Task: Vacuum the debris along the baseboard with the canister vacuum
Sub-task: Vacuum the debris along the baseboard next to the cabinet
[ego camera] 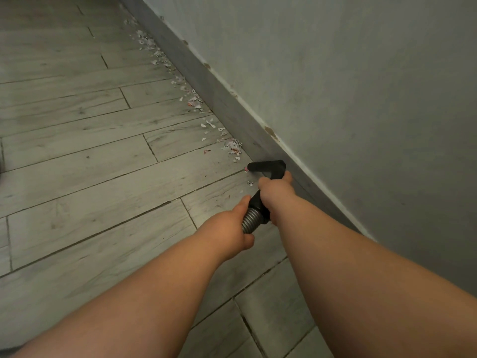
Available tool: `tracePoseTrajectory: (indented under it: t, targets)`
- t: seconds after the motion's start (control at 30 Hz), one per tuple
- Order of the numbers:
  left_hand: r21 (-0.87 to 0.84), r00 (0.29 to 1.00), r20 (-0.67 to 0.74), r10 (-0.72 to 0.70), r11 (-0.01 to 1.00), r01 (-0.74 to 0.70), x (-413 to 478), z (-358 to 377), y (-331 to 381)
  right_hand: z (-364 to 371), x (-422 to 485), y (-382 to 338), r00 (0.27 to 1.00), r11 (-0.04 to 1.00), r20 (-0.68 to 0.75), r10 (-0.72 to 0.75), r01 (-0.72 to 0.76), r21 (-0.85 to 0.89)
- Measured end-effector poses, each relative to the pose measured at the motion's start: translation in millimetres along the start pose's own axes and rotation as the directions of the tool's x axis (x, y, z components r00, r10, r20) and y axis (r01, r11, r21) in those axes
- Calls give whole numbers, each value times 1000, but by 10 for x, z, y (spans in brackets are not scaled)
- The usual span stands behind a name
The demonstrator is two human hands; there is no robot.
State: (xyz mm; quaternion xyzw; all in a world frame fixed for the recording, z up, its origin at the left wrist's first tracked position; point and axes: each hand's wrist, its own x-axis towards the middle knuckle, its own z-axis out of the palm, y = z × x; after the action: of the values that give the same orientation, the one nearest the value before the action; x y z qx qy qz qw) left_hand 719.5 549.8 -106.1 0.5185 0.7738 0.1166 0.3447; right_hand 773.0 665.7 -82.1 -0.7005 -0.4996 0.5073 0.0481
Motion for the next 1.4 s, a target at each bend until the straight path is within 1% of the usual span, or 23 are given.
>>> tracePoseTrajectory:
  t: [0.13, 0.27, 0.4, 0.63, 0.8, 0.93, 1.03, 1.23, 1.4]
  targets:
    - [-15, 1000, 20, 0, 1000, 0, -85, 19, 41, -34, -35, 50, 1000, 1000, -17, -13, 14, 8]
    - [-27, 1000, 2, -8, 1000, 8, -174, -12, 65, -38, -107, 23, 999, 999, -9, -44, 44, -31]
    - [-28, 1000, -6, -8, 1000, 8, -318, -64, 3, 37, -237, -20, 1000, 997, 12, -29, 29, -74]
    - [-20, 999, -5, -38, 999, 38, -607, -184, -210, 278, -504, 1, 998, 999, 56, -30, 32, -36]
    - [-26, 999, -24, -48, 999, 47, -818, -260, -417, 535, -668, 42, 992, 999, 122, -40, 39, 9]
    - [-31, 997, -26, -71, 997, 70, -952, -279, -543, 732, -754, 64, 992, 998, 115, -53, 54, -10]
    - [-10, 998, -21, -65, 998, 64, -988, -284, -581, 731, -780, 106, 991, 999, 126, -47, 45, 24]
    - [44, 1000, 18, -15, 999, 15, -1021, -246, -536, 657, -786, 259, 997, 997, 80, 8, -14, 70]
    - [69, 998, 52, 19, 997, -23, -1059, -174, -443, 520, -830, 399, 1000, 997, 12, 11, -12, 80]
